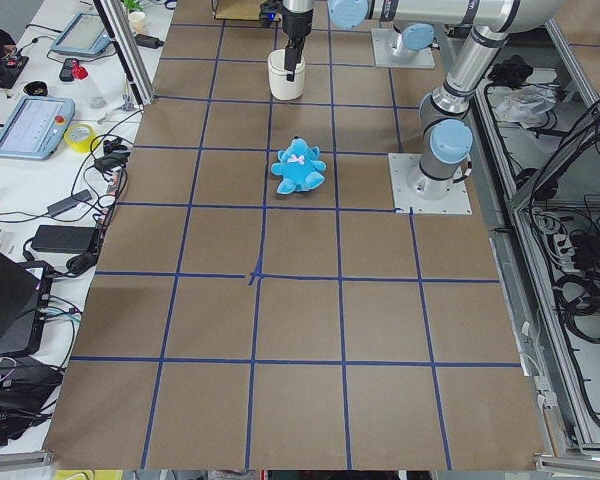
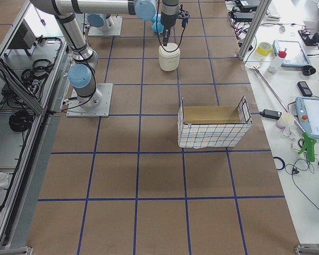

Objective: Open trash can with right arm
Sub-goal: 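Move the right gripper toward the white trash can's lid, then press down on the trash can lid with the right gripper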

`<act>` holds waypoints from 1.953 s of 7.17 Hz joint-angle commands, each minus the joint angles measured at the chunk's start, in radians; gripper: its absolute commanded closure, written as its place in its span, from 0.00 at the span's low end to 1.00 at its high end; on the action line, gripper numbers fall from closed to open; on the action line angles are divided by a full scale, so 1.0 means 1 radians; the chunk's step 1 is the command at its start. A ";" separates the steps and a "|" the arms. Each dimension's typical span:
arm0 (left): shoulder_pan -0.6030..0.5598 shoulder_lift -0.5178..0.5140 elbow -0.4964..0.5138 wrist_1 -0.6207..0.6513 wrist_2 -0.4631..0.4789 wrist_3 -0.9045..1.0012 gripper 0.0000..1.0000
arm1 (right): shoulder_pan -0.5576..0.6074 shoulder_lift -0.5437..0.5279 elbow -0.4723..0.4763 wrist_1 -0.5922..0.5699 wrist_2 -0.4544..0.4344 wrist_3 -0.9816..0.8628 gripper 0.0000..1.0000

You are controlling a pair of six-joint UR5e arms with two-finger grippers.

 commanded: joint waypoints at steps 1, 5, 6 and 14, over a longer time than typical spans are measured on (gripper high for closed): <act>0.000 0.000 0.000 0.000 0.000 0.000 0.00 | 0.010 0.052 0.001 -0.036 0.039 0.002 0.88; 0.000 0.000 0.000 0.000 0.000 0.000 0.00 | 0.140 0.161 0.030 -0.212 0.029 0.079 0.95; 0.000 0.000 0.000 0.002 0.000 0.000 0.00 | 0.143 0.163 0.083 -0.278 0.038 0.080 0.95; 0.000 0.000 0.000 0.000 0.000 0.000 0.00 | 0.171 0.218 0.167 -0.427 0.039 0.077 0.96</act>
